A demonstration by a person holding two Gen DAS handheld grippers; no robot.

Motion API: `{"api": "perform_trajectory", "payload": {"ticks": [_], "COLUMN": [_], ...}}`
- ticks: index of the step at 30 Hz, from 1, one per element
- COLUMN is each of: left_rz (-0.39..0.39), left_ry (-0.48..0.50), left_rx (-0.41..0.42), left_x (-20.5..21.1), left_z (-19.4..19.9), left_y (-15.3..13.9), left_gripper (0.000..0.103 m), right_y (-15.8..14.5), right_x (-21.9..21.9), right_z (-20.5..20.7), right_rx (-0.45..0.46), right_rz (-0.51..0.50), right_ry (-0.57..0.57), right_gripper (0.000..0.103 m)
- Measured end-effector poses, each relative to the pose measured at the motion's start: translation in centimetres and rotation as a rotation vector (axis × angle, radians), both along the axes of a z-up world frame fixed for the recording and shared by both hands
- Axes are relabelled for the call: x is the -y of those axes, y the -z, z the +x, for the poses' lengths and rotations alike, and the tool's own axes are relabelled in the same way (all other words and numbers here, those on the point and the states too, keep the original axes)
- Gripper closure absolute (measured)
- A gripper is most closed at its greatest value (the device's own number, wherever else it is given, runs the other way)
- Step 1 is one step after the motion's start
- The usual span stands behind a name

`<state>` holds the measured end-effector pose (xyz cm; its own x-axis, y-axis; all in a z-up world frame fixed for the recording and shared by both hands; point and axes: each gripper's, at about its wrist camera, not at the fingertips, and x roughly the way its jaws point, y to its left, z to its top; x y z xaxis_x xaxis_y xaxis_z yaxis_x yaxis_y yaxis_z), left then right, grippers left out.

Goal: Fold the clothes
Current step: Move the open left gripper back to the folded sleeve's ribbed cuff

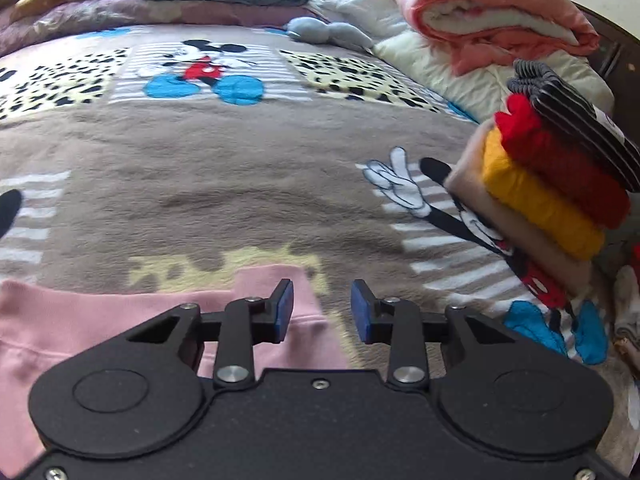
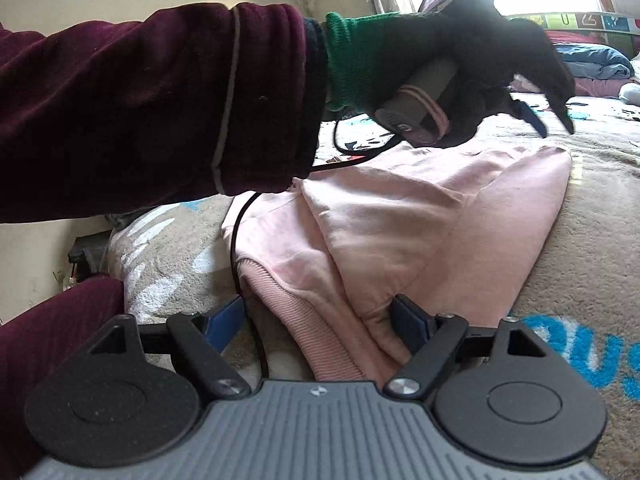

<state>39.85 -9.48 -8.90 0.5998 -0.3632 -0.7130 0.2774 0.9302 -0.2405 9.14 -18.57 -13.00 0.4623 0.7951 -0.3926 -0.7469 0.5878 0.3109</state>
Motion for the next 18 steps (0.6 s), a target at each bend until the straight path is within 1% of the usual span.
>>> {"api": "perform_trajectory", "payload": {"ticks": [1, 2, 3, 4, 6, 7, 8, 9, 10, 12, 16, 18], "left_rz": [0.003, 0.01, 0.003, -0.02, -0.065, -0.08, -0.085, -0.09, -0.095, -0.108, -0.14, -0.163], "left_ry": [-0.005, -0.025, -0.04, -0.05, -0.071, -0.079, -0.085, -0.091, -0.097, -0.118, -0.212, -0.269], "left_rx": [-0.024, -0.067, -0.084, -0.073, -0.051, -0.037, -0.018, 0.001, 0.014, 0.03, 0.049, 0.057], "left_x": [0.0, -0.2, -0.6, -1.2, -2.2, -3.0, -4.0, -5.0, -6.2, -8.9, -15.1, -18.0], "left_z": [0.5, 1.1, 1.3, 1.0, 0.3, -0.3, -1.1, -2.0, -2.9, -4.9, -9.3, -11.7], "left_y": [0.6, 1.4, 1.6, 0.9, -0.5, -1.2, -2.1, -2.9, -3.7, -4.8, -6.3, -6.5], "left_gripper": [0.071, 0.071, 0.071, 0.071, 0.068, 0.059, 0.054, 0.054, 0.053, 0.048, 0.037, 0.037], "right_y": [0.0, 0.0, 0.0, 0.1, 0.1, 0.1, 0.0, 0.0, 0.0, 0.0, -0.1, -0.1], "right_x": [0.0, 0.1, 0.1, 0.2, 0.3, 0.3, 0.3, 0.3, 0.3, 0.3, 0.2, 0.3], "right_z": [0.0, 0.0, 0.0, 0.0, 0.0, 0.0, 0.0, 0.0, 0.0, 0.0, 0.1, 0.1], "right_rx": [-0.001, -0.003, -0.004, -0.004, -0.006, -0.006, -0.005, -0.005, -0.005, -0.005, -0.004, -0.002], "right_rz": [0.003, 0.005, 0.008, 0.011, 0.016, 0.016, 0.016, 0.016, 0.016, 0.013, 0.005, 0.001], "right_ry": [0.0, -0.001, -0.001, -0.001, -0.002, -0.002, -0.002, -0.002, -0.002, -0.001, 0.0, 0.001], "right_gripper": [0.022, 0.022, 0.022, 0.022, 0.022, 0.022, 0.022, 0.022, 0.022, 0.022, 0.022, 0.022]}}
